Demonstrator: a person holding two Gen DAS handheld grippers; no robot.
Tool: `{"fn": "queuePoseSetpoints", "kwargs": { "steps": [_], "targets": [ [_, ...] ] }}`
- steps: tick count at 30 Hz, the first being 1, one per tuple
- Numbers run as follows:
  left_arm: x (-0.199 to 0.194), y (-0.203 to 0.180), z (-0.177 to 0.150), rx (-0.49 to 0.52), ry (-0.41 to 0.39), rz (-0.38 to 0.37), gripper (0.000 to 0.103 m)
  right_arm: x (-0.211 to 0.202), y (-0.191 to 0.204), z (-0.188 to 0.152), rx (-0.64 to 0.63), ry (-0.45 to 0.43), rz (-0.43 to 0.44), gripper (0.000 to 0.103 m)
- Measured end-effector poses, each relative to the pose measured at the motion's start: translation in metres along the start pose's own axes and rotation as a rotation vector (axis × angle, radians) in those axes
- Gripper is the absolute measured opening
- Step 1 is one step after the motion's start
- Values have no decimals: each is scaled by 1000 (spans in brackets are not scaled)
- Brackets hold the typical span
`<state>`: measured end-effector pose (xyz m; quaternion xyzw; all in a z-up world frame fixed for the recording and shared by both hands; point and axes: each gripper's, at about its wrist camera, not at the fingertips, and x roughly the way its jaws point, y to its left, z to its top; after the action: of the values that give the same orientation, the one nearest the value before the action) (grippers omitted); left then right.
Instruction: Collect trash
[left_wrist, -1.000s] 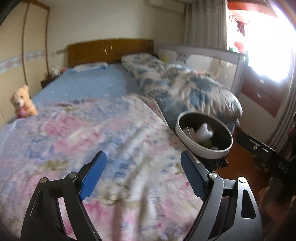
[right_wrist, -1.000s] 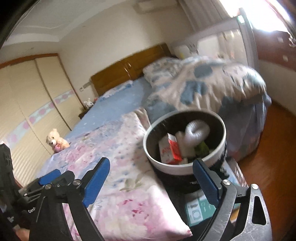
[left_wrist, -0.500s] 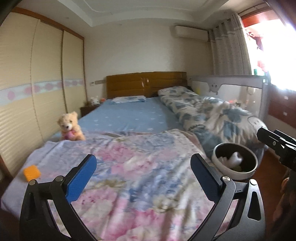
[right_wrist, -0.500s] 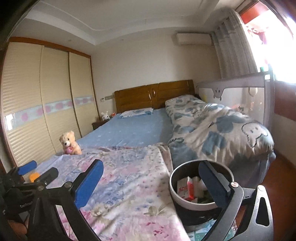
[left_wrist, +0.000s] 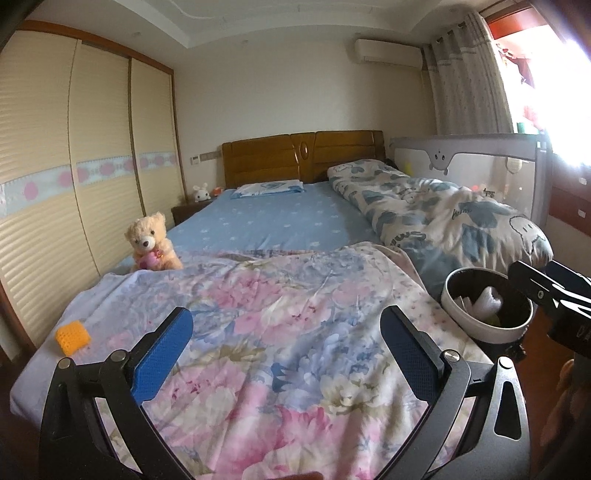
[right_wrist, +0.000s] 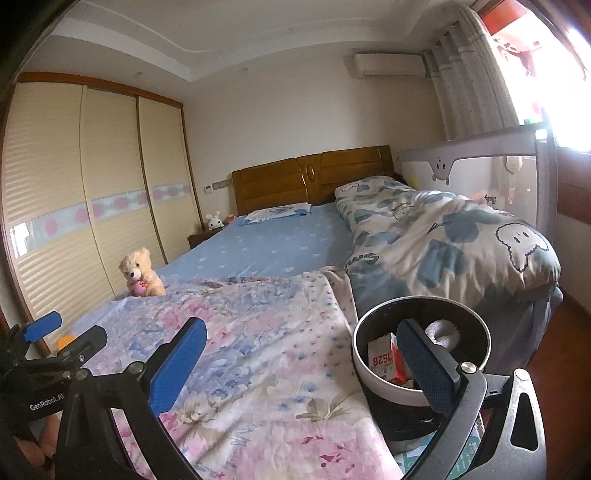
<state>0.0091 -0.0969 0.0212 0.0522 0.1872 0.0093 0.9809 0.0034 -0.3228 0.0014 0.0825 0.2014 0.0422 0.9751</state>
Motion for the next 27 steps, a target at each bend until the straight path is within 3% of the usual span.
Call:
{"fn": "queuePoseSetpoints", "kwargs": {
  "steps": [27],
  "targets": [
    [3, -1, -1, -8, 2, -16, 103, 3, 3, 0, -13, 21, 0, 103]
  ]
}}
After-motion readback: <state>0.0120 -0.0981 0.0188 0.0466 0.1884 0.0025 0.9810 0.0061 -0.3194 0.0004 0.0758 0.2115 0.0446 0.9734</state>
